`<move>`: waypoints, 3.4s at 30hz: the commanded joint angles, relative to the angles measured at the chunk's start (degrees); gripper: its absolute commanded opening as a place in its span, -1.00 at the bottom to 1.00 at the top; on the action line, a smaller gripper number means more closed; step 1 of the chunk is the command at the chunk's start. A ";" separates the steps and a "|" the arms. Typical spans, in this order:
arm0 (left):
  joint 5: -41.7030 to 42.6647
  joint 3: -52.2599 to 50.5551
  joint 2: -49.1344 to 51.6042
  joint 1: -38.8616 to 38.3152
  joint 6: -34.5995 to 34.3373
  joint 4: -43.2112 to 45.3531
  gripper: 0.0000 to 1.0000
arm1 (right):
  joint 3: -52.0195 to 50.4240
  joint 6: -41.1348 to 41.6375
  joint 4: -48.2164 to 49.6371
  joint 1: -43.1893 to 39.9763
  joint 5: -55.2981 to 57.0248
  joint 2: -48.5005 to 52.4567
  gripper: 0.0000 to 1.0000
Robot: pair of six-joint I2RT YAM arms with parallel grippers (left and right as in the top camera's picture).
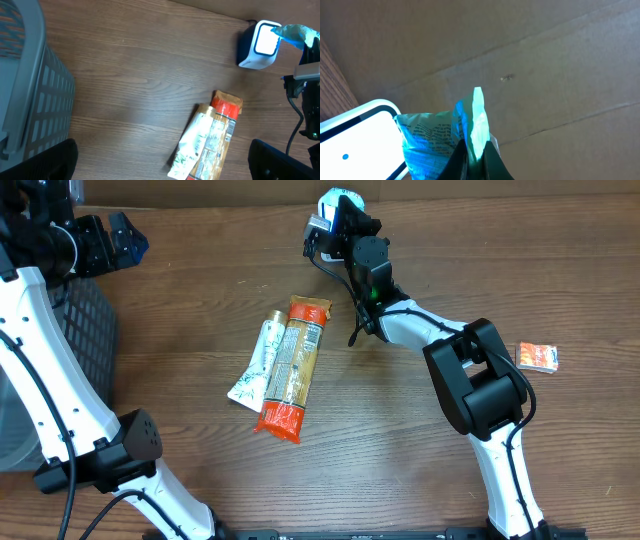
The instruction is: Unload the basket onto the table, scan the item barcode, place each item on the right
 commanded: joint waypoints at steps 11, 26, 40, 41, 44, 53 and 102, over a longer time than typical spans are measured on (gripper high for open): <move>0.44 0.09 0.13 -0.39 1.11 -0.09 0.99 | 1.84 11.85 -3.50 0.61 11.10 -9.20 -0.93; 0.44 0.09 0.13 -0.39 1.11 -0.09 0.99 | 1.84 88.26 -72.52 -2.01 2.93 -41.18 -0.93; 0.44 0.09 0.13 -0.39 1.11 -0.09 0.99 | -11.41 101.35 -91.58 -30.82 -12.35 -40.81 -0.93; 0.44 0.09 0.13 -0.39 1.14 -0.09 0.99 | -13.81 98.64 -88.76 -32.59 -12.35 -40.59 -0.93; 0.44 0.09 0.13 -0.39 1.14 -0.09 0.99 | -19.80 92.08 -80.54 -36.63 -12.37 -39.26 -0.93; 0.44 0.09 0.13 -0.39 1.11 -0.09 0.99 | -23.74 89.74 -77.22 -42.34 -12.22 -34.99 -0.15; 0.44 0.09 0.13 -0.39 1.11 -0.09 0.99 | -14.10 120.72 -67.95 10.25 -41.81 -13.53 0.01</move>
